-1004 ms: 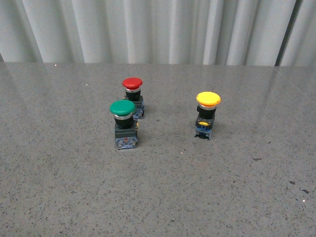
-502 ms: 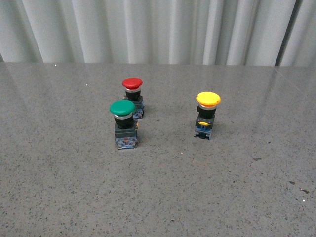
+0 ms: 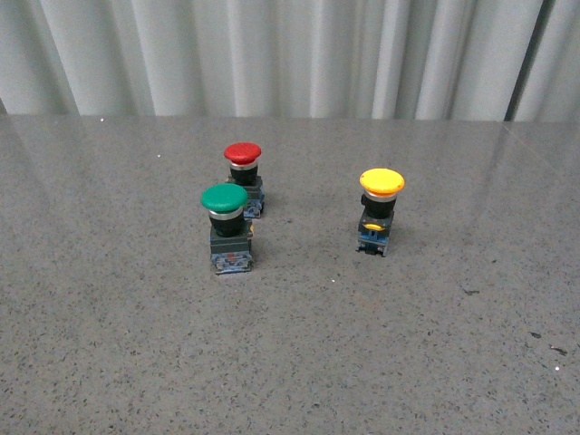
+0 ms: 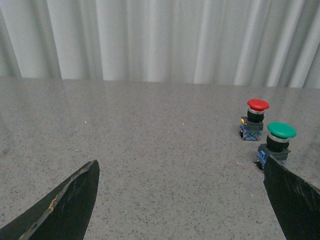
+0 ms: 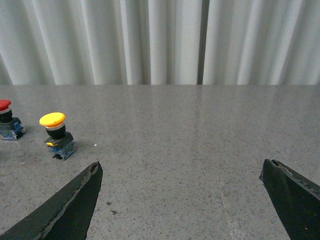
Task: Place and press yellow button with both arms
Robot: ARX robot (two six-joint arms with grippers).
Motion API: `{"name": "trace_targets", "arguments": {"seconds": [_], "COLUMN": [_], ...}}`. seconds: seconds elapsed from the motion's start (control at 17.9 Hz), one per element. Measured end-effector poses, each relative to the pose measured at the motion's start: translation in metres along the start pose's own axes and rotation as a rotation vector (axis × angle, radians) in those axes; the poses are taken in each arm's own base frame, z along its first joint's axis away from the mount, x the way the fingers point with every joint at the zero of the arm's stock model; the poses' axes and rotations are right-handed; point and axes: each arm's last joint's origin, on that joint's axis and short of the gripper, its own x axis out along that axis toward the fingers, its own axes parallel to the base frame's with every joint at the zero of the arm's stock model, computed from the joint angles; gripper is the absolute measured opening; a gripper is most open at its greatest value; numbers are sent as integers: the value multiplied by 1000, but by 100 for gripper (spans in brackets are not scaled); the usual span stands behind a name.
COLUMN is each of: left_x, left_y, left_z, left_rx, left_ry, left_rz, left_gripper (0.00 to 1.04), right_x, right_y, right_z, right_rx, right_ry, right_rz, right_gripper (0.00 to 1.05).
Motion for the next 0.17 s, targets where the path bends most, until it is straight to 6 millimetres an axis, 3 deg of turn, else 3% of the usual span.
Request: {"name": "trace_targets", "arguments": {"seconds": [0.17], "left_x": [0], "left_y": [0], "left_z": [0], "left_rx": [0], "left_ry": [0], "left_rz": [0], "left_gripper": [98], "right_x": [0], "right_y": [0], "right_z": [0], "right_rx": [0], "right_ry": [0], "right_rz": [0], "right_gripper": [98]}}
